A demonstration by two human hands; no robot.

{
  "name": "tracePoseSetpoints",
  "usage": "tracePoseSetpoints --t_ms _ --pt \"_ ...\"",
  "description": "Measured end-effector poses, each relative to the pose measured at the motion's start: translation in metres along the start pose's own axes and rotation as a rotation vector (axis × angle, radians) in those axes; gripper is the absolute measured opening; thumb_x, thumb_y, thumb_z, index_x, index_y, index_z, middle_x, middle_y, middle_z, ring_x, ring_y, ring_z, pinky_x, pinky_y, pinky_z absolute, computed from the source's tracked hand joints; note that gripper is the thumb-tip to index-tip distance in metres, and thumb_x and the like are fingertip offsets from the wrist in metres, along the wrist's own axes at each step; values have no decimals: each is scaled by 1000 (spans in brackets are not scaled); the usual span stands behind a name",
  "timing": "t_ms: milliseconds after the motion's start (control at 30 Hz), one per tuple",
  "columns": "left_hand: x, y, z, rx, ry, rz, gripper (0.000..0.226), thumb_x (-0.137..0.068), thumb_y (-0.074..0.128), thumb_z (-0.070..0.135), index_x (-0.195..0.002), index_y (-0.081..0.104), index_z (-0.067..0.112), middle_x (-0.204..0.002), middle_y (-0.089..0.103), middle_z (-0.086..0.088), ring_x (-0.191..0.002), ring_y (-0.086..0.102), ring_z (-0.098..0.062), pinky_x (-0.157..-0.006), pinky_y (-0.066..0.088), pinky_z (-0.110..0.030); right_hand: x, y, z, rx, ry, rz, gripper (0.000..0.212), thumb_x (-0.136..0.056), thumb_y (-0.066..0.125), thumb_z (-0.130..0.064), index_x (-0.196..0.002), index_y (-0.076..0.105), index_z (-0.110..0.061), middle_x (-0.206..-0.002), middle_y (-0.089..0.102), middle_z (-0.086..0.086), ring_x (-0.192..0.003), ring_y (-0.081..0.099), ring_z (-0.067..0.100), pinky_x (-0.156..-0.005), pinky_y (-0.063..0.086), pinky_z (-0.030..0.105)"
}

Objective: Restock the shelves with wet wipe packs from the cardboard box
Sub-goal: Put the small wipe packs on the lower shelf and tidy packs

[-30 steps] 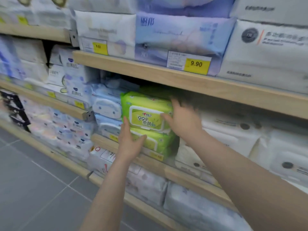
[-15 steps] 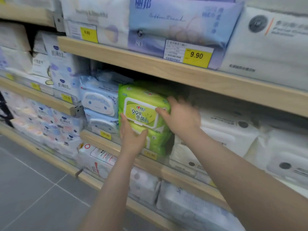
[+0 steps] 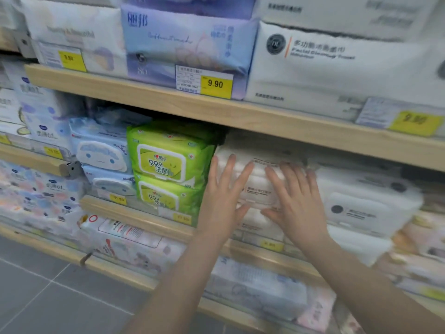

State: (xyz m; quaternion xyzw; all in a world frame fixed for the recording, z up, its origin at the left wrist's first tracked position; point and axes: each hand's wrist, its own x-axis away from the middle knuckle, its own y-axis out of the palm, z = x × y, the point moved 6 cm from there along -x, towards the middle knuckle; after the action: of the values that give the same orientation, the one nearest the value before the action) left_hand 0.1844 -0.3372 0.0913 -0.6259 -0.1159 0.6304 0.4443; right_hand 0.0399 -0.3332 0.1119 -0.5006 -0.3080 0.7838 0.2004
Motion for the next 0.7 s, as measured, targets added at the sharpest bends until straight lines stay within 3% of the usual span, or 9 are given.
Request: tracePoseSetpoints --t_ms 200,333,467,567,700 --pt "-4 5 0 -56 -51 29 93 -66 79 37 -144 29 27 -146 33 -16 -137 12 -42 -110 29 -54 -1 8 2 -24 -9 -10 107 -51 84 -48 -139 33 -16 -132 39 15 -125 36 33 -110 19 50" --pt "-1 -7 7 -39 -109 -66 91 -71 76 39 -147 25 29 -153 23 -11 -141 7 -43 -112 23 -47 0 -2 0 -73 0 -151 104 -57 83 -41 -143 29 -16 -137 44 18 -129 36 35 -113 17 50" --pt "3 -27 28 -59 -207 -287 88 -84 62 43 -151 8 25 -158 4 -10 -144 0 -34 -112 23 -42 10 -32 10 -169 -110 -349 92 -78 71 -38 -150 16 -19 -155 19 15 -144 16 31 -118 8 42" --pt "7 -44 57 26 -234 -370 77 -89 56 40 -150 14 16 -156 14 -13 -143 13 -28 -110 31 -40 38 -63 33 -209 -117 -455 78 -89 57 -38 -150 11 -25 -159 9 6 -145 9 24 -118 6 37" --pt "24 -64 107 67 -161 -369 66 -92 52 36 -147 24 13 -148 31 -10 -134 30 -27 -102 38 -41 92 -107 74 -297 39 -480 68 -92 53 -41 -149 19 -27 -156 19 3 -142 22 23 -116 18 36"
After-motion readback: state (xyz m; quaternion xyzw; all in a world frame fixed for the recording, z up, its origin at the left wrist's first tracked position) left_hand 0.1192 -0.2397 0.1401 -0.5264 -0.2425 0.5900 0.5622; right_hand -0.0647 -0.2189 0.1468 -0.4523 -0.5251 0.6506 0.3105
